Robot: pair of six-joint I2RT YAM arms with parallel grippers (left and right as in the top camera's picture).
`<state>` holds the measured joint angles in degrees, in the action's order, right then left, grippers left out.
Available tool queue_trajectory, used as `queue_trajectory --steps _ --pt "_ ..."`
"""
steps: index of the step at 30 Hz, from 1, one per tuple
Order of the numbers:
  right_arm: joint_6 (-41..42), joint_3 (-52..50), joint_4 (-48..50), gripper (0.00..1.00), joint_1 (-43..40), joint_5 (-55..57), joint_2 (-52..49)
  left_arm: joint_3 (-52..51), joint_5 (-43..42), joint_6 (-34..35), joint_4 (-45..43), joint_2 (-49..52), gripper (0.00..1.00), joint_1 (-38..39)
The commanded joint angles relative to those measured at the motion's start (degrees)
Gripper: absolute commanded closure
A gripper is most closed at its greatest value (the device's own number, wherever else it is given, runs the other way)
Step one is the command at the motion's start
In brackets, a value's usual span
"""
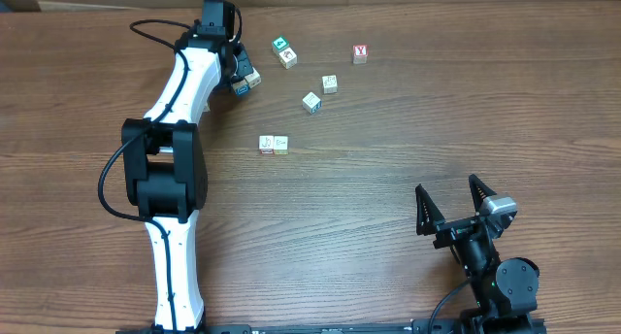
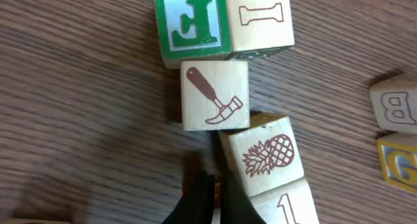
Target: Form a horizontal line
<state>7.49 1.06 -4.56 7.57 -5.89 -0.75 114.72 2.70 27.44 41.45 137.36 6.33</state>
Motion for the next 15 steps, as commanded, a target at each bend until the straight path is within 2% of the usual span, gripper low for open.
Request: queue_trajectory --steps 1,6,15 --pt "0.13 -0.59 0.17 0.00 -0.20 0.42 0.31 -0.20 -7.39 -0.68 -0.72 1.77 0.96 0.81" --pt "0.13 -0.59 0.17 0.00 -0.20 0.42 0.31 -0.20 -19.89 -2.14 -4.63 1.77 0.96 1.11" --pt "0.13 -0.59 0.17 0.00 -0.20 0.42 0.31 -0.17 -20.28 -2.16 -7.45 1.75 0.95 2.82"
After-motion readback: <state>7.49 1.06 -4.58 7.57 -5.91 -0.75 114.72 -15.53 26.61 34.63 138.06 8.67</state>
